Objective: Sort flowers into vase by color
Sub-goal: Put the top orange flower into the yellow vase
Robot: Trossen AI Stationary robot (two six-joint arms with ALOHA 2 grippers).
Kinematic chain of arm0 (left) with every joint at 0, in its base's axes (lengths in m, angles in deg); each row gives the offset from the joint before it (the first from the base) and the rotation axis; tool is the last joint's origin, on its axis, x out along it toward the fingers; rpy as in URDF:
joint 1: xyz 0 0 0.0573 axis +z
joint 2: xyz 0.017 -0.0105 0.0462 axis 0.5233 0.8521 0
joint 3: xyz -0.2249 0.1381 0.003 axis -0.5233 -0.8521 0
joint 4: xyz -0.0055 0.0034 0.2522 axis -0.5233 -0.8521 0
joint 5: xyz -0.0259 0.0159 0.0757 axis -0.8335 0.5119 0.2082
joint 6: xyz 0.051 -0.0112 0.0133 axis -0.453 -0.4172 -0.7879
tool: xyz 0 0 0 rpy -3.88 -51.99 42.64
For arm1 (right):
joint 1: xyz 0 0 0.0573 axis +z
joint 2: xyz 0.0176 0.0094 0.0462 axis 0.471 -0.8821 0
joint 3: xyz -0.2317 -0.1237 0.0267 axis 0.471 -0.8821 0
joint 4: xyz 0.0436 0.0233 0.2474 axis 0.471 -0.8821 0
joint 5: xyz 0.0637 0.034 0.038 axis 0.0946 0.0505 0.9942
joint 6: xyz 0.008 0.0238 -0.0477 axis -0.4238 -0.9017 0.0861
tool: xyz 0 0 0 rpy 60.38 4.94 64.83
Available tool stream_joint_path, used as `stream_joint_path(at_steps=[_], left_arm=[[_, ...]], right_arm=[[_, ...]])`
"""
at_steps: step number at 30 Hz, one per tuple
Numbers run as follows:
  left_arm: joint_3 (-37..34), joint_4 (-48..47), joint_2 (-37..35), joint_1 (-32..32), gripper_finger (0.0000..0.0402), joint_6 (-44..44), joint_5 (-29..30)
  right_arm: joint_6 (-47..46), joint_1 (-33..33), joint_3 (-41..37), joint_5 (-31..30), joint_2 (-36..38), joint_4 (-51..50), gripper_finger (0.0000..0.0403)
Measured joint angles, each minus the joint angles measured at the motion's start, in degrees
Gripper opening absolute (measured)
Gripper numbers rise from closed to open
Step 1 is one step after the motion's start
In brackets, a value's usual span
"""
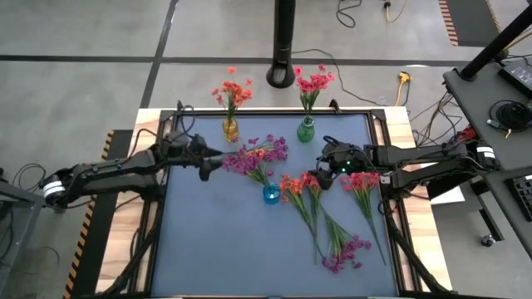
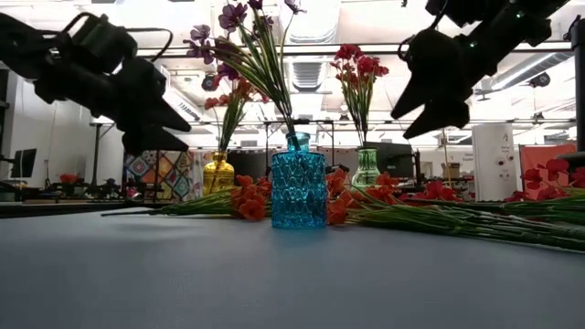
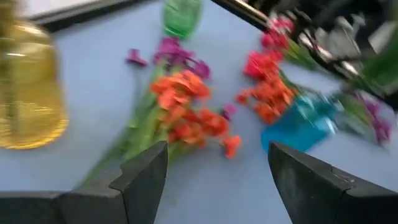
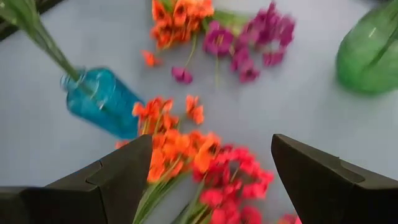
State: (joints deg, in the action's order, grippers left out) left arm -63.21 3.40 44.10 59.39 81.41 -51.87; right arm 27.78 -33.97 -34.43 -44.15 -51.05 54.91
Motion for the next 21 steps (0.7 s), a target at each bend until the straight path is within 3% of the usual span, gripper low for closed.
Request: stream_joint_path(at_steps=[5, 13, 21], left_arm=[[-0.02, -4.06, -0.04, -4.41, 0.0260, -9.05, 0.64], [-0.07, -5.01, 2.60, -5.55, 0.0260, -23.78, 11.11], [0.08, -3.18, 7.42, -5.51, 0.0260, -28.07, 18.07]], right_arm=[[-2.03, 0.34, 0.00, 3.52, 0.07, -5.38, 0.0320], [-6.25, 2.76, 1.91, 5.72, 0.23, -18.74, 0.0320], [-6.89, 3.76, 4.30, 5.33, 0.23, -20.51, 0.0320]])
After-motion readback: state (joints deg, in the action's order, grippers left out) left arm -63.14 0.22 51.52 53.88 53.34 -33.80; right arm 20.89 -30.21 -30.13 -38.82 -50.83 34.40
